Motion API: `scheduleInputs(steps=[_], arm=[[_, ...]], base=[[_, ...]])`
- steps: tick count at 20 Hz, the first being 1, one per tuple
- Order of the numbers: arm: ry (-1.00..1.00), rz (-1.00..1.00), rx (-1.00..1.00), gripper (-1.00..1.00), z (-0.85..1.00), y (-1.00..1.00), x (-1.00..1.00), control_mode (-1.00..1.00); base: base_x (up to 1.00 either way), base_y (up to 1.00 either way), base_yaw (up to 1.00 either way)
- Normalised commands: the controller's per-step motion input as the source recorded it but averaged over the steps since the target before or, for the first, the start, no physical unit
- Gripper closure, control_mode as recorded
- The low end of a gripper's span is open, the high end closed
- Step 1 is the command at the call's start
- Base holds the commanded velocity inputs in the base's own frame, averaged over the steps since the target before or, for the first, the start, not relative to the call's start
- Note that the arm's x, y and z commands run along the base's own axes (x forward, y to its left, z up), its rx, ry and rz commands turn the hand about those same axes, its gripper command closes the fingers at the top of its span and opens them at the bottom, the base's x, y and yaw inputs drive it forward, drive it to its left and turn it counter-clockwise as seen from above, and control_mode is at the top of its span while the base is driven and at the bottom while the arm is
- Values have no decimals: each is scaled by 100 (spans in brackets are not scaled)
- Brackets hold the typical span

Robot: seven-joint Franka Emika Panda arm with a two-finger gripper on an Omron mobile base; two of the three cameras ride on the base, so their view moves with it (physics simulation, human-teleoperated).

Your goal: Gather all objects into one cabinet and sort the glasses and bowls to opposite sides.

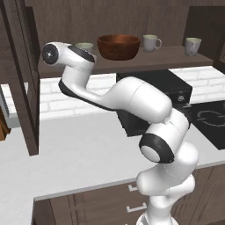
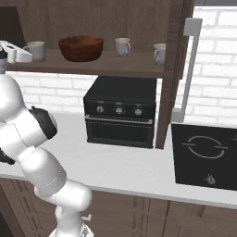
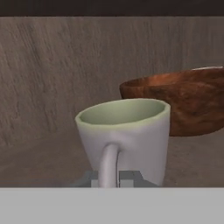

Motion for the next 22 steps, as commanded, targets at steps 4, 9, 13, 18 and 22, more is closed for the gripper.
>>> scheduleInputs(steps=[4,9,13,18,22], arm=[[0,0,0,100,2,-4,-37,-100],[0,1,0,100,0,-2,-29,-100],[0,6,0,100,0,-15,-7,-100],[0,5,0,100,0,-43,0,-100],[0,2,0,100,0,-75,-29,-100]], base=[[0,0,0],[0,0,0],[0,0,0],[0,0,0],[0,0,0]])
